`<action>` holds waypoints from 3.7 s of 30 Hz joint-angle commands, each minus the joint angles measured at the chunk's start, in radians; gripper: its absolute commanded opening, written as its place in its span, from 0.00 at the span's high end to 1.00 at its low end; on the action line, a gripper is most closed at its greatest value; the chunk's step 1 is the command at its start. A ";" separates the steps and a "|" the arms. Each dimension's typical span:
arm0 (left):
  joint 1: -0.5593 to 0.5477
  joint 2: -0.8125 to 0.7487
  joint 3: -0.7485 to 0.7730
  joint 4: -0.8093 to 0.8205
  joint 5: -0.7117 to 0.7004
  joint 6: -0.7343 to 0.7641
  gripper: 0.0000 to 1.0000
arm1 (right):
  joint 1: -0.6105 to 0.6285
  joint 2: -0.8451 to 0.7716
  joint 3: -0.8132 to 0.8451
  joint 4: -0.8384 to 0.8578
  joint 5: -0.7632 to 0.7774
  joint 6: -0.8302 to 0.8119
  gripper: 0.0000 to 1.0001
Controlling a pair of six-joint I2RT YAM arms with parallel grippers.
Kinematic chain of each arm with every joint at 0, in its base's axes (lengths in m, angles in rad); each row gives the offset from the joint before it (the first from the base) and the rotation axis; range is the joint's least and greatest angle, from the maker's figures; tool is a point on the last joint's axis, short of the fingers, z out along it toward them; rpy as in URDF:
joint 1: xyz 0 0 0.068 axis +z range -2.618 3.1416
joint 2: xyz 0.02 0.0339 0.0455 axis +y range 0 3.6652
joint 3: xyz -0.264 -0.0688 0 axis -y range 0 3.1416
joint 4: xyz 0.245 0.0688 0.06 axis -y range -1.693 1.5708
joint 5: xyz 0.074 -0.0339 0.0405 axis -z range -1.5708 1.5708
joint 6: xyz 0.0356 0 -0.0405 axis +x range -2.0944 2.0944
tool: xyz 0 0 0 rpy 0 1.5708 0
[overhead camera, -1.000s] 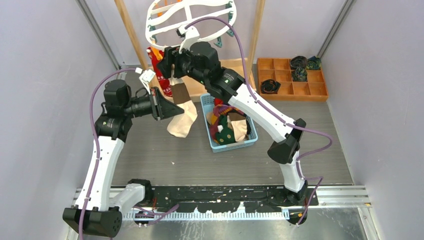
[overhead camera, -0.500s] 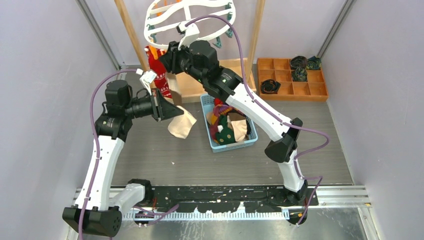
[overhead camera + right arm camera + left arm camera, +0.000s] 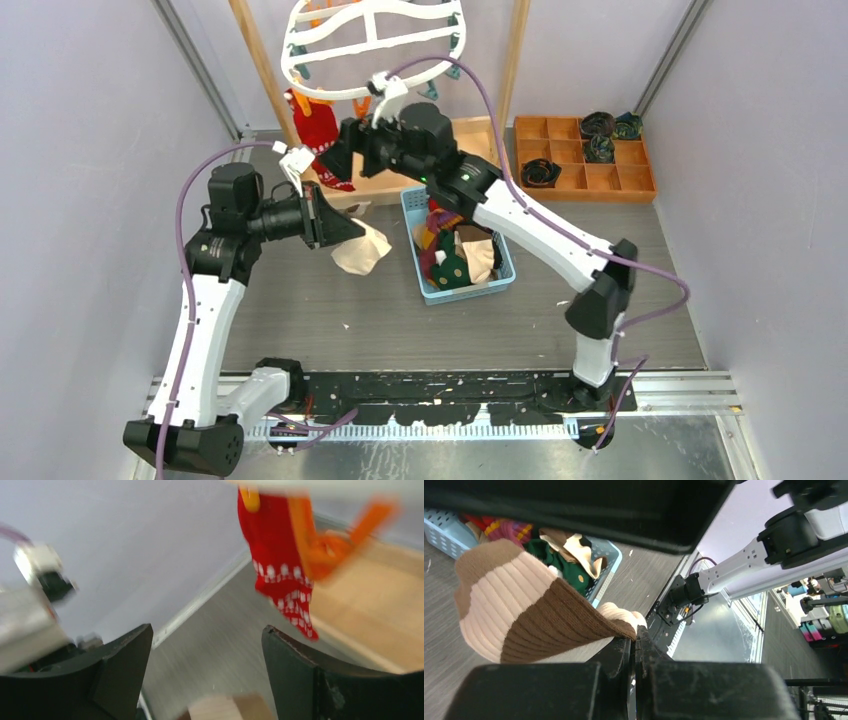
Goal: Remove the socks clipped to the hanger
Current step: Remove the sock from the hanger, then place the sock in the bin.
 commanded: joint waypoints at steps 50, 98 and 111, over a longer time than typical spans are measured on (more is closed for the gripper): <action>0.095 0.061 0.200 -0.179 -0.088 0.079 0.00 | -0.317 -0.401 -0.871 -0.250 -0.052 -0.063 0.99; 0.326 0.097 0.228 -0.237 -0.038 0.107 0.00 | -0.377 -0.154 -1.318 0.831 -0.123 0.593 0.82; 0.361 0.112 0.230 -0.212 -0.023 0.091 0.00 | -0.335 -0.454 -1.159 0.542 -0.080 0.435 0.59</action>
